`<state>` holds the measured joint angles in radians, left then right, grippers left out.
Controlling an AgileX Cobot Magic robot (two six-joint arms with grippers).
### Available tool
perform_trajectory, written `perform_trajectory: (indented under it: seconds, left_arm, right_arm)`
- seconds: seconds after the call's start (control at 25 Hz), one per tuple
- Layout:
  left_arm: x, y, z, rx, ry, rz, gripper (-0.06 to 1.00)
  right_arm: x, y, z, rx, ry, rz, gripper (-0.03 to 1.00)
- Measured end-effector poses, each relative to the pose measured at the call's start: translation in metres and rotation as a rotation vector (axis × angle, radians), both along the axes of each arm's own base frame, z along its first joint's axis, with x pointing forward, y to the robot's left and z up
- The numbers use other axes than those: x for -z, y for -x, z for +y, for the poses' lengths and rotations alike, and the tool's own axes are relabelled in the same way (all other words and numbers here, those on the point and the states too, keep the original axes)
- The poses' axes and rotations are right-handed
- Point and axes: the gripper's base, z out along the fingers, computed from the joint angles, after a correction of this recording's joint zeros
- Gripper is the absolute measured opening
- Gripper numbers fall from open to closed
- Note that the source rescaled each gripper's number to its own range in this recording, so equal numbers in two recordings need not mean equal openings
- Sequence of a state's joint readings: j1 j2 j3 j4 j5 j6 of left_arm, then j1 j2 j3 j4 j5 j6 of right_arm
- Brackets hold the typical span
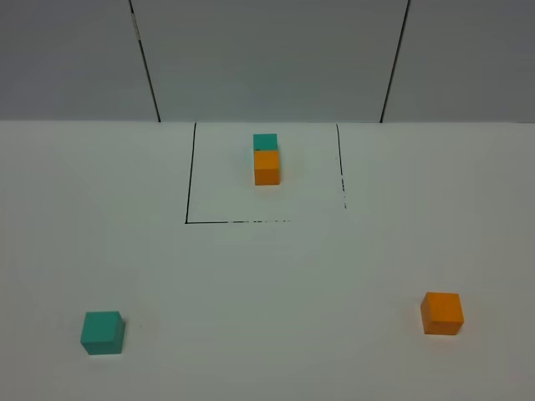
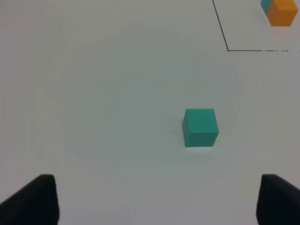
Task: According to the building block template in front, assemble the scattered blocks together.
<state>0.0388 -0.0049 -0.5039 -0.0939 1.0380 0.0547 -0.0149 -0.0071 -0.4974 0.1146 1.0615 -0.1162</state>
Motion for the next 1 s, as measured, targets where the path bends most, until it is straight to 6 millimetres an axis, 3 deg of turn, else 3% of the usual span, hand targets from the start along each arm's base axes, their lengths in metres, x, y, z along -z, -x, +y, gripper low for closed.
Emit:
perform_trajectory:
  seconds: [1.0]
  left_arm:
    - [0.0000, -0.0002, 0.0000, -0.002, 0.003, 0.001, 0.65]
  right_arm:
    - [0.0000, 0.0000, 0.0000, 0.000, 0.000, 0.000, 0.76]
